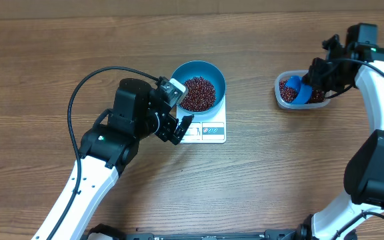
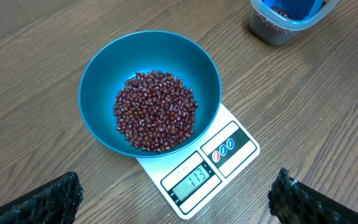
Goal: Scoop item into bowl and weigh 150g on scale
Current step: 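Tilt and drag the scoop through the beans to fill it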
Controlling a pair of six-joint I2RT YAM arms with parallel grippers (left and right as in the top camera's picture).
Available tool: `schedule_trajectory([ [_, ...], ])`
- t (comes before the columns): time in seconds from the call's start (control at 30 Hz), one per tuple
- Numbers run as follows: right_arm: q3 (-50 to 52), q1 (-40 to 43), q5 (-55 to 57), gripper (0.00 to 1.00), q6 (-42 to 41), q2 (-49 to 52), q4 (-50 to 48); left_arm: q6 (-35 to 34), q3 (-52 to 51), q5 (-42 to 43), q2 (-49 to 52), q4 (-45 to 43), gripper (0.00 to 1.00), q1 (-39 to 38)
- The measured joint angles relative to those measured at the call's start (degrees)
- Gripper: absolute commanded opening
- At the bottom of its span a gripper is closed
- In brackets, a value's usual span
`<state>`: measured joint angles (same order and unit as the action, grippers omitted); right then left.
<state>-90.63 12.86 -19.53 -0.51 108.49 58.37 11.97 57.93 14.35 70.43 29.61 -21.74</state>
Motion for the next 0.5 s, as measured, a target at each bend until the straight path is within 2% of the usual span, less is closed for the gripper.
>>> schedule_trajectory([
  [0.5,0.02,4.90,-5.60,0.04,-1.79,0.00,0.26,0.00,0.00,0.00,0.00,0.02,0.99,0.00],
])
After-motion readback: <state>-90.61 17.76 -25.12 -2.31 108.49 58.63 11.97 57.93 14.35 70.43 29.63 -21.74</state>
